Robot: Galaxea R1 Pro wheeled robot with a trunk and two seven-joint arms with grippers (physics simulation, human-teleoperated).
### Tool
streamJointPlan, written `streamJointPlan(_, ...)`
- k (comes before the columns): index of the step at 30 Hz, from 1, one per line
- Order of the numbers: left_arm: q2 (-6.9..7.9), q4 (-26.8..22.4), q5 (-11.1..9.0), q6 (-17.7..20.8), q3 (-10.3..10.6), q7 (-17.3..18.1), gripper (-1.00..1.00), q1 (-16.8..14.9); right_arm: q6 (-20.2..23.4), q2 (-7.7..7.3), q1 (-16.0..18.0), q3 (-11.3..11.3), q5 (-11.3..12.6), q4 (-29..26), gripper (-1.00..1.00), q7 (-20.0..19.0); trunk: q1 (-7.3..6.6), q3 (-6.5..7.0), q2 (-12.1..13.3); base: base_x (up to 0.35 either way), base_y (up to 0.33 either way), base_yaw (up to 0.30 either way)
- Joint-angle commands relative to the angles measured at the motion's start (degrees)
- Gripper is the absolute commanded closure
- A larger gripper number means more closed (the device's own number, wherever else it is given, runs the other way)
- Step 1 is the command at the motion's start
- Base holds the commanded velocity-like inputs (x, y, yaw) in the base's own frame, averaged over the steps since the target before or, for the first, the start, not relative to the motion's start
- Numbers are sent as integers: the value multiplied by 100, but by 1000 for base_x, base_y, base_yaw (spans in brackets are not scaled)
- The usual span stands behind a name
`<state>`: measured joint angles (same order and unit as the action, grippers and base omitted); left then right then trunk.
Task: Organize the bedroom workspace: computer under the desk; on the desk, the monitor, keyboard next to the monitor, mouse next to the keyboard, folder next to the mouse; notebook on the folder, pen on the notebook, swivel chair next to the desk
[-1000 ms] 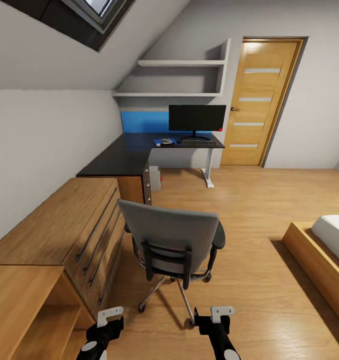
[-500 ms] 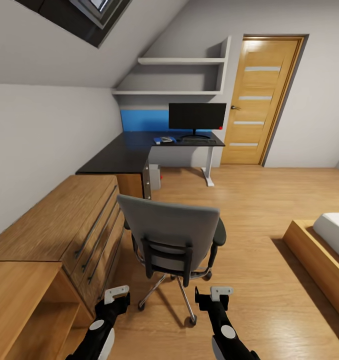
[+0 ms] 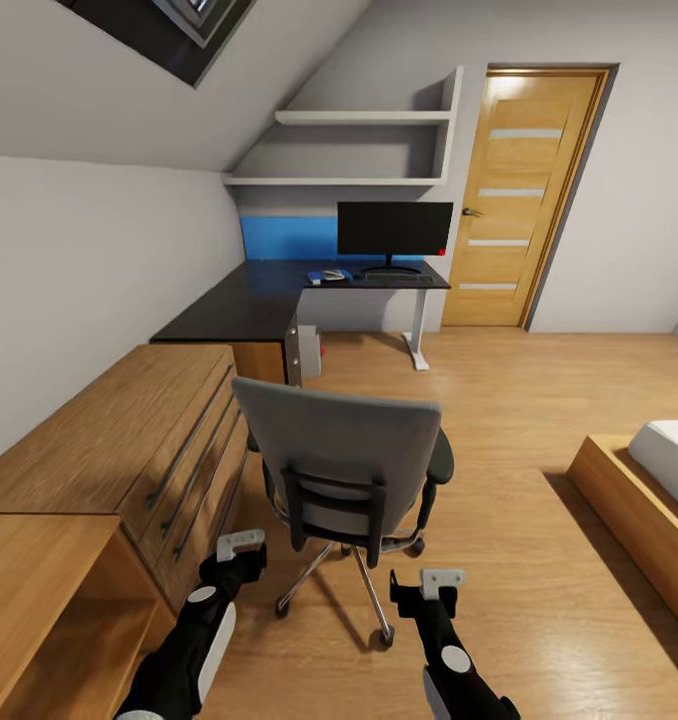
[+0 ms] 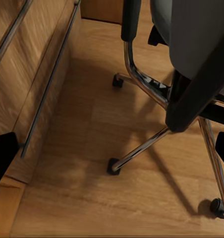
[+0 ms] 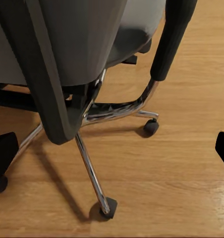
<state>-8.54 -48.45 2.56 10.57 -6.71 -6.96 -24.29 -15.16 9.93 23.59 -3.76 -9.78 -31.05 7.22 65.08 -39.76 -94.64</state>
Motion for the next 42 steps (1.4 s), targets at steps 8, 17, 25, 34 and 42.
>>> streamJointPlan(8,18,129,31,-149,-61,41,-100,-5,395,7,250,182,-55,-8,-100,-15,176,-149,-325,0,0,0)
streamJointPlan(17,28,589,48,-613,-54,59,-100,-5,-692,7,268,180,-67,484,-100,7,374,-311,-686,0,0,0)
streamJointPlan(25,23,656,52,-676,-44,59,-100,-5,-761,7,265,179,-62,533,-100,8,549,-455,-1007,0,0,0)
streamJointPlan(34,4,800,58,-679,1,39,-100,-5,-772,7,267,187,-76,539,-100,194,747,-616,-1368,0,0,0)
streamJointPlan(42,2,840,52,-684,20,37,-100,-5,-1254,7,268,724,-102,542,-100,1128,923,-760,-1689,0,0,0)
